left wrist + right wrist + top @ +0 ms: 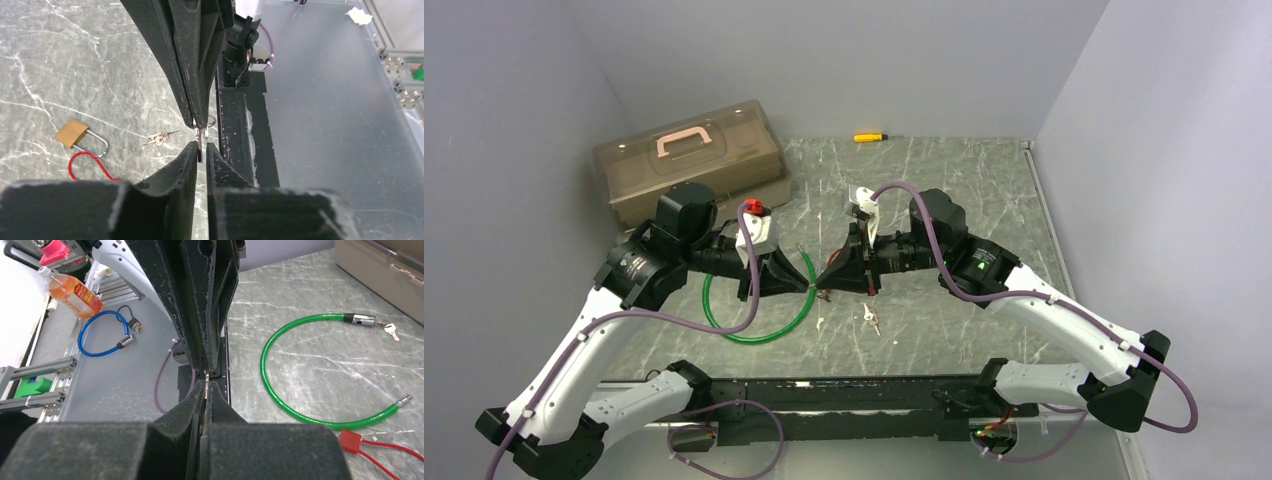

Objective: Unlock with the key
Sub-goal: Pick up the key from the center of the board.

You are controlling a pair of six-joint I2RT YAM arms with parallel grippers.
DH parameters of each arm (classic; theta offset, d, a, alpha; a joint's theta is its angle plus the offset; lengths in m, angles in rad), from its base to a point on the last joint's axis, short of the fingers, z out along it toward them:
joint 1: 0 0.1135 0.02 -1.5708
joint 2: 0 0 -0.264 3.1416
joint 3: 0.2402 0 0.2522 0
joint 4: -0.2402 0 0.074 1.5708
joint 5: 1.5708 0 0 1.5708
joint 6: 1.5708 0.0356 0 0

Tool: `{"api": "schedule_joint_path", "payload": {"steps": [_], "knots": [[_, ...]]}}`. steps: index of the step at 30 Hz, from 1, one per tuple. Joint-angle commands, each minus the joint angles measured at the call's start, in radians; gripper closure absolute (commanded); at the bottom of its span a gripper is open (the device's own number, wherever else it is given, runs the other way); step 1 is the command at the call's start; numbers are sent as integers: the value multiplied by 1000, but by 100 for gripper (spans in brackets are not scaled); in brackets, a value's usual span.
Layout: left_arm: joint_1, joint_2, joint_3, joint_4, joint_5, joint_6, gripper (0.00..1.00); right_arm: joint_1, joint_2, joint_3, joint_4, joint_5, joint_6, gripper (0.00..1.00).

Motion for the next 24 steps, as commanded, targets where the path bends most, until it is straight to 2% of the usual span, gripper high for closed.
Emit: {"api": "schedule_joint_path", "payload": {"steps": [1,3,10,17,24], "knots": [[-8,-1,1,53,14,-19,93,-11,-7,16,29,42,-32,100],[-9,1,-4,59,3,-22,100,-11,-9,16,34,42,-30,100],[-9,-3,-17,33,-17,-5,100,-11,-24,11,39,45,-25,100],[-7,11,58,-25,-87,56,100,-11,-25,-2,-19,33,-49,100],[-7,-14,38,49,-94,42,100,-11,-21,9,-74,30,-79,100]]}}
